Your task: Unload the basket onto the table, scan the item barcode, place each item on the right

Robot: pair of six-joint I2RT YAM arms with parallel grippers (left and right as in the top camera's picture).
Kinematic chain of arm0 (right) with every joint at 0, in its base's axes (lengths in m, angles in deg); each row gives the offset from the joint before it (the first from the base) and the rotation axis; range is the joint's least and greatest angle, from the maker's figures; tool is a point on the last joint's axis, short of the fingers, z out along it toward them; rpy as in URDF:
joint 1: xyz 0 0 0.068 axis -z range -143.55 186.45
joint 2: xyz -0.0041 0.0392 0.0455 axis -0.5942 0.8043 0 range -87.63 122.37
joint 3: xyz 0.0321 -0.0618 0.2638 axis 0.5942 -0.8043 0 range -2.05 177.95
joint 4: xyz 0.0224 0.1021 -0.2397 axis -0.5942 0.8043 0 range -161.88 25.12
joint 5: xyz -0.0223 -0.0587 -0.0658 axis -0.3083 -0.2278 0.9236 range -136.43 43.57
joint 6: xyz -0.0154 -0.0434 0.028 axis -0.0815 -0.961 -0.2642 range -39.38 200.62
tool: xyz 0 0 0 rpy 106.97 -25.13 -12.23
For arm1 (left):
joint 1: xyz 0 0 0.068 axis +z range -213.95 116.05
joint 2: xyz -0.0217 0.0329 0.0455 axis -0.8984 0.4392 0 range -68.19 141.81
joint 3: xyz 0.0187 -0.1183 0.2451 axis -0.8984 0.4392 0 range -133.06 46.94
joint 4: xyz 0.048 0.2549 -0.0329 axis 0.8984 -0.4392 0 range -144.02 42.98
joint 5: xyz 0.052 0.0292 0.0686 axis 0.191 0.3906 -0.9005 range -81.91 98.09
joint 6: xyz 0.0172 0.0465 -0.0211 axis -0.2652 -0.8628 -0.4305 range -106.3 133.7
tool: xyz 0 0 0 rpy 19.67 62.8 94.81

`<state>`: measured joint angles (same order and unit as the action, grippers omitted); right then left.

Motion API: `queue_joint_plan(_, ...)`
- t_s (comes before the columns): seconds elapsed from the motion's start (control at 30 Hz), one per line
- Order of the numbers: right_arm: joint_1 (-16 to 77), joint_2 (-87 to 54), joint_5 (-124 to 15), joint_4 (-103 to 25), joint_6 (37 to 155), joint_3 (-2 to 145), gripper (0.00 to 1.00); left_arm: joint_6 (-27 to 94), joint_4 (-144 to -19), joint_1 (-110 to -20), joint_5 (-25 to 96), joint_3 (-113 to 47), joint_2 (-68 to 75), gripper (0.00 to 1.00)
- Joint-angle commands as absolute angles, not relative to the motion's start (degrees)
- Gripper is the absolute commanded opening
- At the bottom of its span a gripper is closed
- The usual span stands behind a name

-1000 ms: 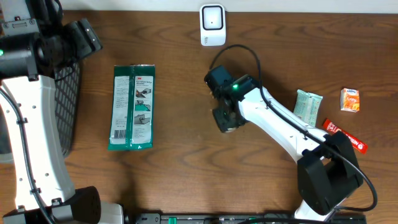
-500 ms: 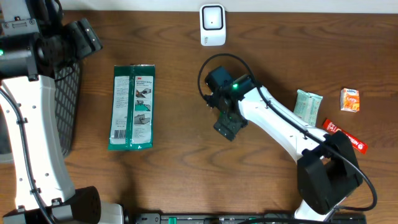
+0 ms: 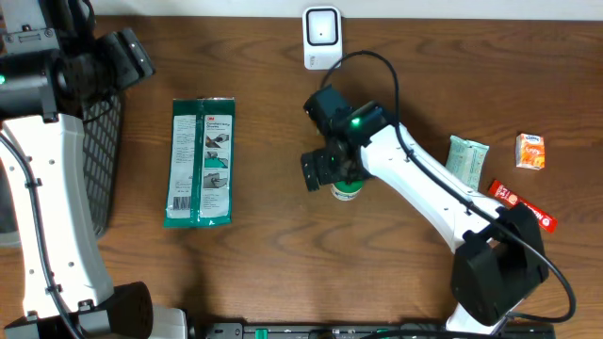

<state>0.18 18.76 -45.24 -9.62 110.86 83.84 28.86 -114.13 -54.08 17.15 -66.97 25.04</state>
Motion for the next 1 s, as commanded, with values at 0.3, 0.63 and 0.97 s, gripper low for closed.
queue_joint_plan(0.3,-0.4,18.8,-38.9,-10.8,150.9,77.6,0.99,28.4,-114.3,-53.9,17.5,-67.3,25.2,0.85)
queue_joint_plan(0.63,-0.3,18.8,-35.9,-14.2,160.1,77.5,0.89,28.4,-114.3,-53.9,17.5,-67.3,25.2,0.85)
queue_joint_plan(0.97,-0.3,18.8,-35.5,-13.8,162.5,77.0,0.63,28.4,-114.3,-53.9,17.5,-67.3,25.2,0.85)
